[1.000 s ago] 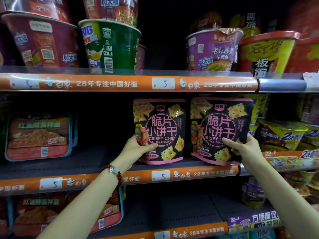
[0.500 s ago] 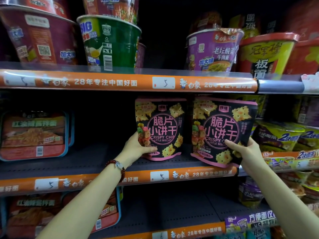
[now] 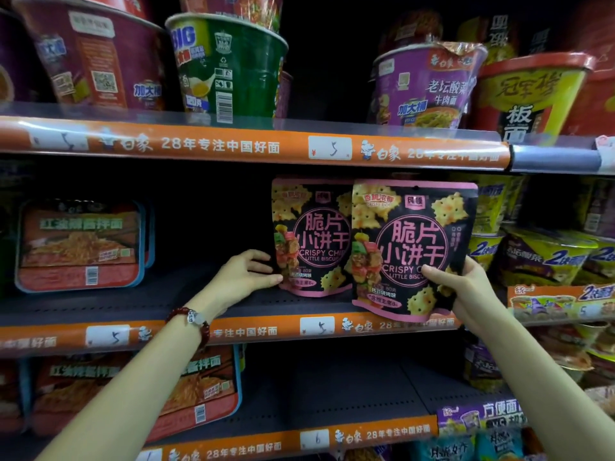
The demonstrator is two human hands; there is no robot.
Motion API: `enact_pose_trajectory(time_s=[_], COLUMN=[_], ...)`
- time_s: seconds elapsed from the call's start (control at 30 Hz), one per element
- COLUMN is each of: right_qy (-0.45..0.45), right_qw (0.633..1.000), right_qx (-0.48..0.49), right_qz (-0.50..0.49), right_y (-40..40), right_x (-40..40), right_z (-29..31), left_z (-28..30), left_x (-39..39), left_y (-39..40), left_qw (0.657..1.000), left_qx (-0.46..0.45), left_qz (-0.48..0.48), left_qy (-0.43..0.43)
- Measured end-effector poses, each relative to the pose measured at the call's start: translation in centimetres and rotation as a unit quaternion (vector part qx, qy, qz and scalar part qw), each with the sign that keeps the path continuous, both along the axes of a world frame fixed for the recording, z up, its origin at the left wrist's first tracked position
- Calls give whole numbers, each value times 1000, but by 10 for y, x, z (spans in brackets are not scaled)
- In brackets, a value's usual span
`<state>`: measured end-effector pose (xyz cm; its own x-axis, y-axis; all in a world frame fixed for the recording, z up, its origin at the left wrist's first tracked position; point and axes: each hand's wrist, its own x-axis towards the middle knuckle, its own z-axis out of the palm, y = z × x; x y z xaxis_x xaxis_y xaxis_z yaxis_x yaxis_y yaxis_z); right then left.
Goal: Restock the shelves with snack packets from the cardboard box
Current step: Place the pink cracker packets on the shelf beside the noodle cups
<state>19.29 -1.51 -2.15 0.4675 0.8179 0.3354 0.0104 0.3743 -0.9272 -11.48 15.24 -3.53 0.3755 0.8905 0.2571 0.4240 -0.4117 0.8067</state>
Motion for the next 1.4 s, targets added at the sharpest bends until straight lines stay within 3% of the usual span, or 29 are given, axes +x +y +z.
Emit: enact_pose_trajectory(time_s=[0.13, 0.27, 0.37, 0.77, 1.1, 1.4], right_qy=[3, -2, -5, -58, -34, -66], right_qw=[1000, 999, 998, 989, 996, 997], right_qx=[-3, -11, -20, -27, -1, 7], right_qz=[29, 46, 65, 137, 87, 47], right_y=[11, 31, 51, 70, 78, 85], right_x=[-16, -35, -54, -75, -87, -82], right_z=[-1, 4, 4, -1, -1, -6], left_z=[0, 0, -2, -14, -16, -20], left_x=[-28, -54, -64, -73, -73, -74], left_y=[-15, -23, -24, -20, -18, -16], left_qw=[992, 960, 945, 944, 944, 947], left_qx=[83, 127, 144, 176, 178, 176], left_qz=[-31, -82, -94, -73, -81, -75], left_qy=[89, 236, 277, 269, 265, 257])
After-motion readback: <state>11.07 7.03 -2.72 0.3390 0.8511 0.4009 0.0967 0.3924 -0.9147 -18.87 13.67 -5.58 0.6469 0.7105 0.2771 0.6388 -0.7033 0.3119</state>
